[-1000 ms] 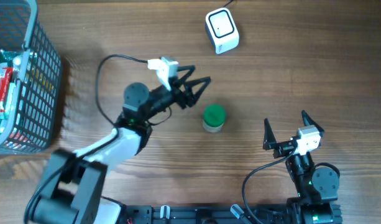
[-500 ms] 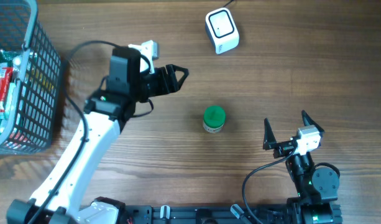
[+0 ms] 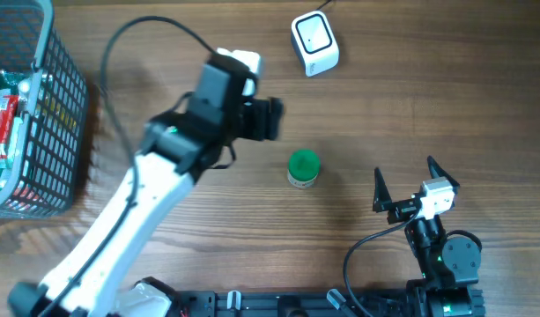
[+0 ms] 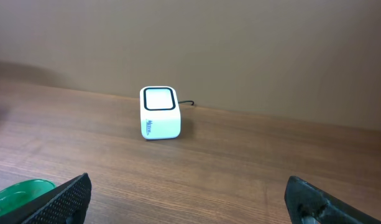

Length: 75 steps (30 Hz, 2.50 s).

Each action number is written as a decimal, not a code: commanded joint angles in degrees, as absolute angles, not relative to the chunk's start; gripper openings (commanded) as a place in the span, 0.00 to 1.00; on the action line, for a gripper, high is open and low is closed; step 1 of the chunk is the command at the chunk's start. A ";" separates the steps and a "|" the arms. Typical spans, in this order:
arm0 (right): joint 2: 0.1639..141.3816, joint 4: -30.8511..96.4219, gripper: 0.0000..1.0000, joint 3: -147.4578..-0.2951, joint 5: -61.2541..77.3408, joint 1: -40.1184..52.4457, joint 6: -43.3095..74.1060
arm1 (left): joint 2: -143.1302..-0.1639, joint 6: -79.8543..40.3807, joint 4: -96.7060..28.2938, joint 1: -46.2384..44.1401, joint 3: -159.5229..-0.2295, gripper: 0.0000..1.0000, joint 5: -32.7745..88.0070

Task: Scan the item barcode
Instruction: 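Hold the jar under the scanner window with the left gripper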

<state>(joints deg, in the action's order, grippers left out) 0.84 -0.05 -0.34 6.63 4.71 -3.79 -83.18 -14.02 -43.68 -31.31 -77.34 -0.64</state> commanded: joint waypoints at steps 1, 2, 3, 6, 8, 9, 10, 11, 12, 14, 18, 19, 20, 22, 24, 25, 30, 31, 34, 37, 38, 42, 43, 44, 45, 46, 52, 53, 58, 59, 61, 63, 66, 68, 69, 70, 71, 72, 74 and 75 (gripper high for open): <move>0.80 -0.40 1.00 -0.30 7.35 4.43 -4.12 | -90.02 -14.13 -42.35 -35.40 -77.69 1.00 0.84; 0.80 -0.40 1.00 -0.30 7.35 4.43 -4.12 | -92.27 -14.09 -40.93 -37.15 -77.69 1.00 3.46; 0.80 -0.40 1.00 -0.30 7.35 4.43 -4.12 | -93.30 -14.11 -40.93 -37.93 -77.69 1.00 3.62; 0.80 -0.40 1.00 -0.30 7.35 4.43 -4.14 | -95.92 -14.13 -40.71 -39.79 -77.69 1.00 3.62; 0.80 -0.40 1.00 -0.30 7.35 4.43 -4.14 | -97.41 -14.13 -40.77 -41.01 -77.69 1.00 3.62; 0.80 -0.40 1.00 -0.30 7.35 4.43 -4.14 | -98.30 -14.13 -40.75 -41.95 -77.69 1.00 3.62; 0.80 -0.40 1.00 -0.30 7.35 4.43 -4.14 | -98.98 -14.11 -40.73 -42.74 -77.69 1.00 3.62; 0.80 -0.40 0.99 -0.30 7.35 4.43 -4.14 | -99.72 -14.06 -40.71 -43.51 -77.69 1.00 3.57; 0.80 -0.40 1.00 -0.30 7.35 4.43 -4.16 | -100.51 -13.82 -40.71 -44.25 -77.69 1.00 3.53; 0.80 -0.40 1.00 -0.30 7.35 4.43 -4.14 | -102.30 -13.67 -40.77 -45.50 -77.69 1.00 2.76; 0.80 -0.40 1.00 -0.30 7.35 4.43 -4.16 | -105.71 -13.67 -40.93 -47.13 -77.69 1.00 -1.61; 0.80 -0.40 1.00 -0.30 7.35 4.43 -4.14 | -106.24 -13.69 -40.97 -47.33 -77.69 1.00 -2.46; 0.82 -0.40 1.00 -0.30 7.35 4.43 -4.14 | -106.74 -13.69 -40.95 -47.40 -77.69 1.00 -3.03; 0.80 -0.40 1.00 -0.30 7.35 4.43 -4.14 | -107.26 -13.69 -40.93 -47.40 -77.69 1.00 -3.16; 0.80 -0.40 1.00 -0.30 7.35 4.43 -4.14 | -107.44 -13.69 -41.04 -47.40 -77.69 0.98 -3.16; 0.80 -0.40 1.00 -0.30 7.35 4.43 -4.14 | -107.44 -13.69 -41.21 -47.40 -77.69 0.96 -3.16; 0.80 -0.40 1.00 -0.30 7.35 4.43 -4.14 | -107.61 -13.69 -43.35 -47.40 -77.69 0.87 -3.29; 0.80 -0.40 1.00 -0.30 7.35 4.43 -4.14 | -107.63 -13.72 -43.92 -47.40 -77.69 0.86 -3.57; 0.80 -0.40 1.00 -0.30 7.35 4.43 -4.14 | -107.66 -13.69 -45.04 -47.40 -77.69 0.72 -4.43; 0.80 -0.40 1.00 -0.30 7.35 4.43 -4.12 | -107.66 -13.74 -45.10 -47.40 -77.69 0.60 -4.38; 0.80 -0.40 1.00 -0.30 7.35 4.43 -4.12 | -107.66 -13.72 -45.10 -47.42 -77.69 0.53 -4.38; 0.80 -0.40 1.00 -0.30 7.35 4.43 -4.12 | -107.66 -14.09 -45.10 -47.51 -77.69 0.41 -4.34; 0.80 -0.40 1.00 -0.30 7.35 4.43 -4.12 | -107.66 -15.29 -45.08 -47.51 -77.69 0.40 -4.34; 0.80 -0.40 1.00 -0.30 7.35 4.43 -4.16 | -107.66 -17.10 -45.08 -47.51 -77.69 0.38 -4.34; 0.80 -0.40 1.00 -0.30 7.35 4.43 -4.16 | -107.66 -18.41 -45.06 -47.51 -77.69 0.37 -4.34; 0.80 -0.40 1.00 -0.30 7.35 4.43 -4.14 | -107.66 -20.45 -45.06 -47.51 -77.69 0.36 -4.40; 0.80 -0.40 1.00 -0.30 7.35 4.43 -4.16 | -107.66 -41.01 -44.45 -47.53 -77.69 0.73 -3.46; 0.80 -0.40 1.00 -0.30 7.35 4.43 -4.14 | -107.63 -40.93 -44.25 -47.51 -77.69 0.77 -3.55; 0.80 -0.40 1.00 -0.30 7.35 4.43 -4.14 | -107.66 -40.40 -44.75 -47.46 -77.69 0.83 -3.73; 0.80 -0.40 1.00 -0.30 7.35 4.43 -4.16 | -107.66 -39.55 -44.82 -47.53 -77.69 0.83 -3.73; 0.80 -0.40 1.00 -0.30 7.35 4.43 -4.14 | -107.96 -38.28 -44.82 -47.86 -77.69 0.83 -3.73; 0.80 -0.40 1.00 -0.30 7.35 4.43 -4.12 | -108.66 -37.74 -44.49 -48.45 -77.69 0.83 -3.75; 0.80 -0.40 1.00 -0.30 7.35 4.43 -4.14 | -110.74 -37.74 -43.27 -49.43 -77.69 0.82 -3.77; 0.80 -0.40 1.00 -0.30 7.35 4.43 -4.16 | -112.07 -37.76 -42.24 -49.69 -77.69 0.81 -3.77; 0.80 -0.40 1.00 -0.30 7.35 4.43 -4.14 | -112.81 -37.76 -41.74 -49.74 -77.69 0.80 -3.77; 0.80 -0.40 1.00 -0.30 7.35 4.43 -4.14 | -113.45 -37.76 -41.34 -49.71 -77.69 0.78 -3.77; 0.80 -0.40 1.00 -0.30 7.35 4.43 -4.14 | -113.69 -37.76 -41.25 -49.71 -77.69 0.75 -3.86; 0.80 -0.40 1.00 -0.30 7.35 4.43 -4.14 | -113.82 -37.74 -41.12 -49.69 -77.69 0.73 -4.45; 0.80 -0.40 1.00 -0.30 7.35 4.43 -4.16 | -113.80 -37.76 -40.69 -49.60 -77.71 0.67 -5.52; 0.80 -0.40 1.00 -0.30 7.35 4.43 -4.16 | -113.78 -37.76 -40.36 -49.60 -77.71 0.66 -5.61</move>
<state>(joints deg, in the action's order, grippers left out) 0.84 -0.03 -0.36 6.63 4.71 -3.79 -113.38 -37.71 -41.23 -49.60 -77.60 -4.05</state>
